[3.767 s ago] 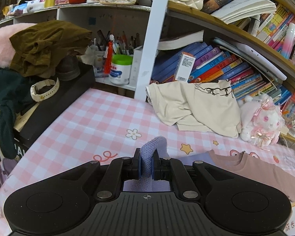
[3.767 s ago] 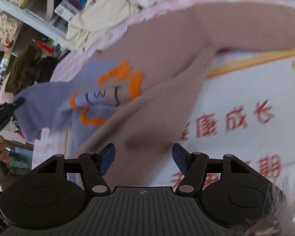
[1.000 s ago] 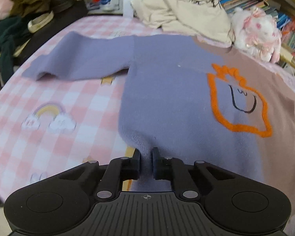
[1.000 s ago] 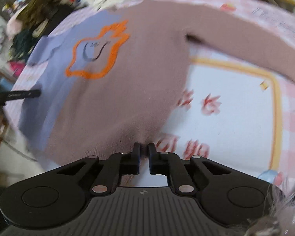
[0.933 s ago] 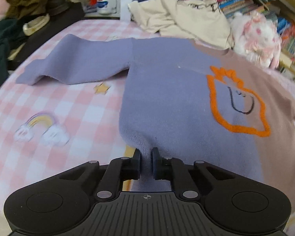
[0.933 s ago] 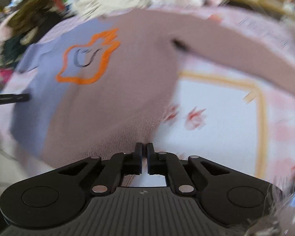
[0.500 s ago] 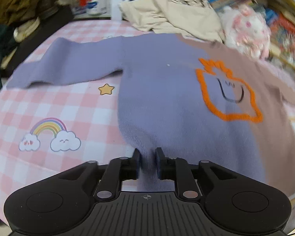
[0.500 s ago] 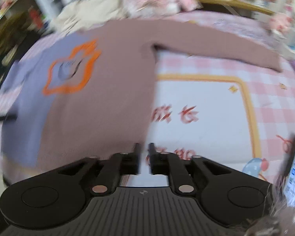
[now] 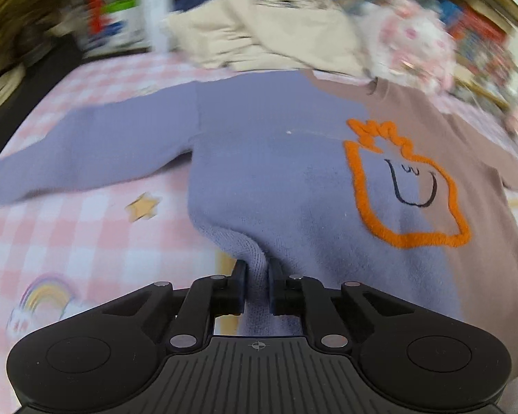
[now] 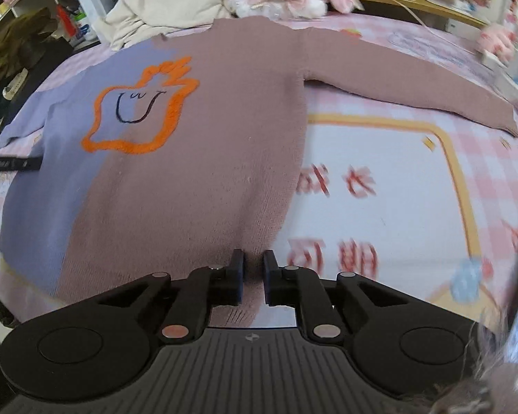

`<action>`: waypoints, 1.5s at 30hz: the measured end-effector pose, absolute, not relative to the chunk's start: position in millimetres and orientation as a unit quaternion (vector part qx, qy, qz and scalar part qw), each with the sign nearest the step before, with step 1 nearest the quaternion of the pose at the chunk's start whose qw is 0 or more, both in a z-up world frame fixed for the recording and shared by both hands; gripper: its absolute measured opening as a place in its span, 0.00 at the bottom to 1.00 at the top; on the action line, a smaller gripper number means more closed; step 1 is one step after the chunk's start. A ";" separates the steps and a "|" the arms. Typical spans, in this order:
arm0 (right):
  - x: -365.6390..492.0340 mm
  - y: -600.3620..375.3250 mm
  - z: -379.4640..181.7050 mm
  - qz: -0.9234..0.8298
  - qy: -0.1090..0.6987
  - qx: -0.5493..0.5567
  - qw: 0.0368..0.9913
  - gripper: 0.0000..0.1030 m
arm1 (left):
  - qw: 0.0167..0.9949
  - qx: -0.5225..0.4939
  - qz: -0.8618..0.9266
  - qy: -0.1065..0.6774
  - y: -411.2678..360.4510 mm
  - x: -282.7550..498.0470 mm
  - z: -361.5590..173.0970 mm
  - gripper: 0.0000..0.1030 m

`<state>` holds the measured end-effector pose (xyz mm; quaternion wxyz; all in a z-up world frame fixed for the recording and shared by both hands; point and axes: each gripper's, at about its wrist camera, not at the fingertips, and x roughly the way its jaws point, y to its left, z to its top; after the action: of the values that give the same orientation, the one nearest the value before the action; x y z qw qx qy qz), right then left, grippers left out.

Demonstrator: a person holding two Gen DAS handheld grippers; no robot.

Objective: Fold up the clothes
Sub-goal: 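Pull the sweater hem with both grippers to smooth it flat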

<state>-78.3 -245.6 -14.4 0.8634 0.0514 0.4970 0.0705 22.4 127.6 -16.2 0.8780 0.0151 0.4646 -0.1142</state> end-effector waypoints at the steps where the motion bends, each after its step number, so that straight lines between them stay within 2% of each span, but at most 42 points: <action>1: -82.4 -248.0 -14.2 0.059 0.495 0.052 0.865 0.10 | 0.876 0.026 -0.127 0.465 121.3 23.8 -16.3 0.10; 7: -75.4 -254.7 -15.5 -0.020 0.468 0.034 0.883 0.11 | 0.873 -0.006 -0.143 0.467 123.3 13.2 -19.3 0.10; 15: -75.0 -218.1 -17.1 0.090 0.478 0.011 0.874 0.11 | 0.879 -0.032 -0.094 0.467 149.3 11.5 -19.1 0.09; 23: -81.3 -225.5 -17.7 0.039 0.470 0.012 0.882 0.11 | 0.878 -0.016 -0.106 0.466 141.4 16.9 -19.6 0.10; 28: -82.8 -214.8 -17.7 0.049 0.467 -0.002 0.883 0.14 | 0.877 -0.053 -0.095 0.467 154.8 14.4 -22.2 0.19; 29: -83.9 -215.3 -17.4 0.047 0.469 0.005 0.882 0.17 | 0.877 -0.052 -0.092 0.469 155.0 12.7 -21.6 0.22; 30: -86.1 -217.2 -16.9 0.046 0.471 0.014 0.881 0.24 | 0.876 -0.051 -0.089 0.472 155.2 9.5 -20.9 0.30; 31: -88.4 -219.2 -16.4 0.045 0.473 0.023 0.880 0.26 | 0.875 -0.051 -0.090 0.474 156.1 4.2 -20.5 0.33; 36: -105.4 -226.0 -16.8 0.029 0.476 0.045 0.878 0.26 | 0.870 -0.079 -0.103 0.476 158.9 -27.7 -21.3 0.40; 38: -110.7 -229.1 -17.9 0.028 0.477 0.062 0.876 0.24 | 0.869 -0.103 -0.099 0.473 159.7 -36.0 -22.3 0.40; 41: -111.7 -227.1 -18.1 0.033 0.476 0.070 0.876 0.15 | 0.871 -0.128 -0.088 0.466 159.1 -41.5 -24.2 0.34; 43: -110.8 -222.2 -17.8 0.036 0.474 0.064 0.877 0.12 | 0.872 -0.125 -0.085 0.466 157.4 -39.6 -25.2 0.17; 45: -110.7 -216.3 -17.4 0.036 0.469 0.056 0.881 0.10 | 0.872 -0.123 -0.082 0.466 157.7 -38.0 -26.0 0.12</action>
<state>-110.7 -216.3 -17.4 0.8809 0.0555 0.4686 0.0357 -38.0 157.7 -26.0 0.8724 -0.1226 0.4660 -0.0823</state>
